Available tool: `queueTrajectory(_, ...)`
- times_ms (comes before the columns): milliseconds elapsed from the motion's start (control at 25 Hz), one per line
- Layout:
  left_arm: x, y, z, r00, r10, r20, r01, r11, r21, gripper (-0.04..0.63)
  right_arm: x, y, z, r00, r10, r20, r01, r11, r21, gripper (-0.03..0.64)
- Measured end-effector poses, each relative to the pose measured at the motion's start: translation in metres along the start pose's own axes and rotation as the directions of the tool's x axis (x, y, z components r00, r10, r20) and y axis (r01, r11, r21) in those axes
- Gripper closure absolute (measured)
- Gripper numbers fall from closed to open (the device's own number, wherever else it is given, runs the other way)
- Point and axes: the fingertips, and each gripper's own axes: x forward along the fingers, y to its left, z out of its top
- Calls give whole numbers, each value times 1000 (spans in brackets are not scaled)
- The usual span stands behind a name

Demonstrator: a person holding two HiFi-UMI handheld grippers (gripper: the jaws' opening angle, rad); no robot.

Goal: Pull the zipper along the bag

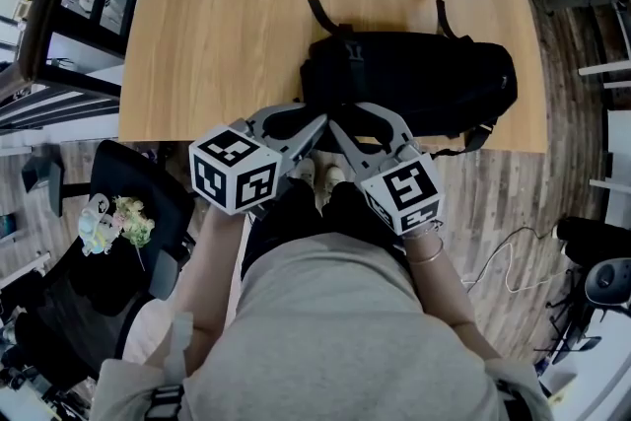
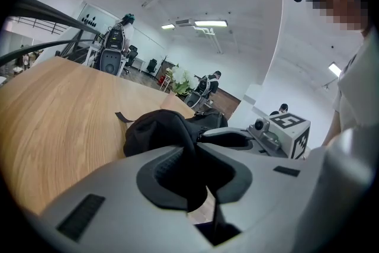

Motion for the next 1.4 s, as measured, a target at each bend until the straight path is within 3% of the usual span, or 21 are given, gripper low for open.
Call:
queueTrajectory(200, 0, 2, -1, 1000, 9, 11, -9, 1000, -21, 534, 3, -2, -3, 998, -56, -13, 56, 998, 20, 495)
queueTrajectory(880, 4, 2, -6, 1000, 12, -6, -12, 1000, -8, 534, 5, -3, -10, 995, -104, -9, 104, 985, 140, 551)
queueTrajectory(1320, 2, 1, -9, 1000, -23, -18, 23, 1000, -20, 534, -5, -6, -12, 972, -232, -41, 235, 954, 184, 519)
queueTrajectory(1400, 1, 1, -8, 999, -26, -21, 25, 999, -19, 534, -8, -4, -9, 966, -256, -30, 257, 952, 166, 541)
